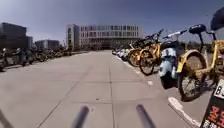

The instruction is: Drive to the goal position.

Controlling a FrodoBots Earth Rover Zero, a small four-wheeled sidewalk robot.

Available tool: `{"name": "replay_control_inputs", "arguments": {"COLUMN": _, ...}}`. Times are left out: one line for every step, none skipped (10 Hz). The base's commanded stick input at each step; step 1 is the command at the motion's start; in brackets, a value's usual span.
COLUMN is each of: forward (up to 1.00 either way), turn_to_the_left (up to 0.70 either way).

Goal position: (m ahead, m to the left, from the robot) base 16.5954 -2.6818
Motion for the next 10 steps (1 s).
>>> {"name": "replay_control_inputs", "arguments": {"forward": 0.6, "turn_to_the_left": 0.0}}
{"name": "replay_control_inputs", "arguments": {"forward": 0.7, "turn_to_the_left": 0.0}}
{"name": "replay_control_inputs", "arguments": {"forward": 0.7, "turn_to_the_left": 0.0}}
{"name": "replay_control_inputs", "arguments": {"forward": 0.7, "turn_to_the_left": 0.0}}
{"name": "replay_control_inputs", "arguments": {"forward": 0.7, "turn_to_the_left": 0.0}}
{"name": "replay_control_inputs", "arguments": {"forward": 0.7, "turn_to_the_left": 0.0}}
{"name": "replay_control_inputs", "arguments": {"forward": 0.7, "turn_to_the_left": 0.0}}
{"name": "replay_control_inputs", "arguments": {"forward": 0.7, "turn_to_the_left": 0.0}}
{"name": "replay_control_inputs", "arguments": {"forward": 0.7, "turn_to_the_left": 0.0}}
{"name": "replay_control_inputs", "arguments": {"forward": 0.7, "turn_to_the_left": 0.0}}
